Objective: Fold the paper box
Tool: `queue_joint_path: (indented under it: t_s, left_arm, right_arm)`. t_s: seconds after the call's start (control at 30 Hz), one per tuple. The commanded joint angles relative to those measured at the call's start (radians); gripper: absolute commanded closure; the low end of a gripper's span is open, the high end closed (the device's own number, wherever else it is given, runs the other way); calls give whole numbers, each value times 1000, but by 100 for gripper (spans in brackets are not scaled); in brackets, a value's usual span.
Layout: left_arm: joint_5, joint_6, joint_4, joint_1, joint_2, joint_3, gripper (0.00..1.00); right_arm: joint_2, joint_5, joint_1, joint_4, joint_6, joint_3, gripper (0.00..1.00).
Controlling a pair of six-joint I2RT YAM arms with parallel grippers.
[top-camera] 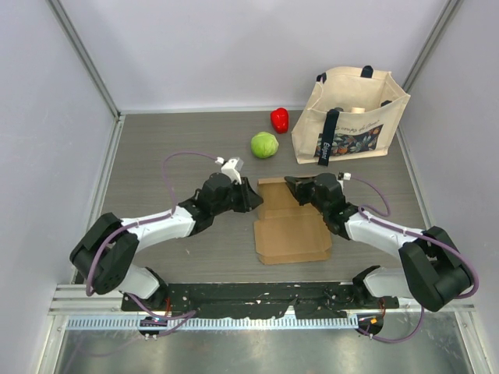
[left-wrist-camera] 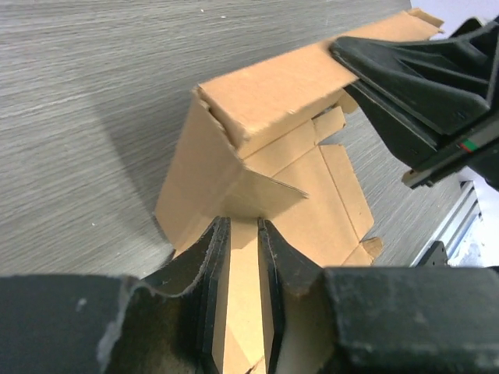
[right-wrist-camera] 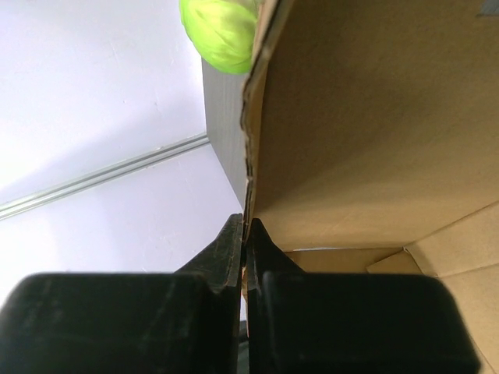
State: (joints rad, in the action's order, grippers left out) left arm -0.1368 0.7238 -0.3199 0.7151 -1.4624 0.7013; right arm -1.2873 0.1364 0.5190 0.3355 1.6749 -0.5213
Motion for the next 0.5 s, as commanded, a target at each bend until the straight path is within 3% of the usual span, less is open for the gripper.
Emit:
queue_joint_path:
  t_s: [0.0,0.1,0.23,0.47]
  left_arm:
    - [129,-60,-16,37,57,-31,74]
    - [212,-98,-47,47,86,-66,68]
    - [312,-196,-16,72,93,-53,66]
    - [252,-282,-108,81,62,-54,60]
  right_arm:
    - [37,-3,-1,43,-9,24,99]
    - [52,-4,-1,72,-23,50,99]
    - [57,-23,-1,89,-47,66,99]
    - [77,-27,1,131,-104,110,99]
